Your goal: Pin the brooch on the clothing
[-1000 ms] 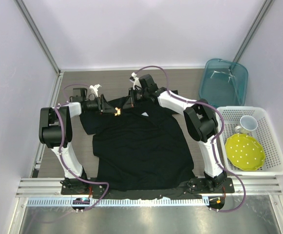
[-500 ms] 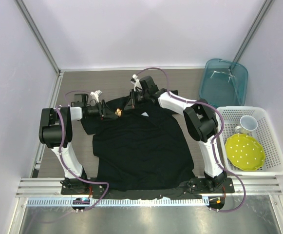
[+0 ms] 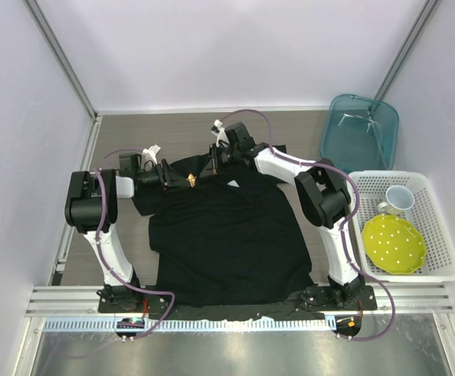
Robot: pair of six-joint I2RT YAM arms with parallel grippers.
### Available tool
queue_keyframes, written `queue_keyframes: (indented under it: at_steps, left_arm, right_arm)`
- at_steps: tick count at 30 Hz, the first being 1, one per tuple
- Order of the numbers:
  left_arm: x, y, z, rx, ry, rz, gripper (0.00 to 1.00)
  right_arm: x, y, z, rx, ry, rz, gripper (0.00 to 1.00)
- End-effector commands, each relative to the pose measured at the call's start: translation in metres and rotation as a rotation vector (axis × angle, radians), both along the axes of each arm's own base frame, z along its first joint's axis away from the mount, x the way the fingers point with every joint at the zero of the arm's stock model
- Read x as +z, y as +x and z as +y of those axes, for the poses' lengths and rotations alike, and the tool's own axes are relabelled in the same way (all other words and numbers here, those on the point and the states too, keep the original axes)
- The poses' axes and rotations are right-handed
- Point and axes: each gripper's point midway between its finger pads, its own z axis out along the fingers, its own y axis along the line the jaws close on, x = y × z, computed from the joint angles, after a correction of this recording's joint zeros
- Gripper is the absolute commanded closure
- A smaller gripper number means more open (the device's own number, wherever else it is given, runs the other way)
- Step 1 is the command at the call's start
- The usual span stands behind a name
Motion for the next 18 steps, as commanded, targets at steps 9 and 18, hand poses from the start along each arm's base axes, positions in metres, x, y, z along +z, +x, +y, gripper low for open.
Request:
queue_keyframes:
  at_steps: [9, 18]
  left_arm:
    - [0.012, 0.015, -0.002, 0.027, -0.099, -0.099, 0.63]
    - [0.026, 0.016, -0.005, 0.033, -0.154, -0.122, 0.78]
  right_arm:
    - [0.023, 0.011, 0.0, -0.02, 0.037, -0.06, 0.99]
    - [0.021, 0.016, 0.0, -0.034, 0.025, -0.066, 0.99]
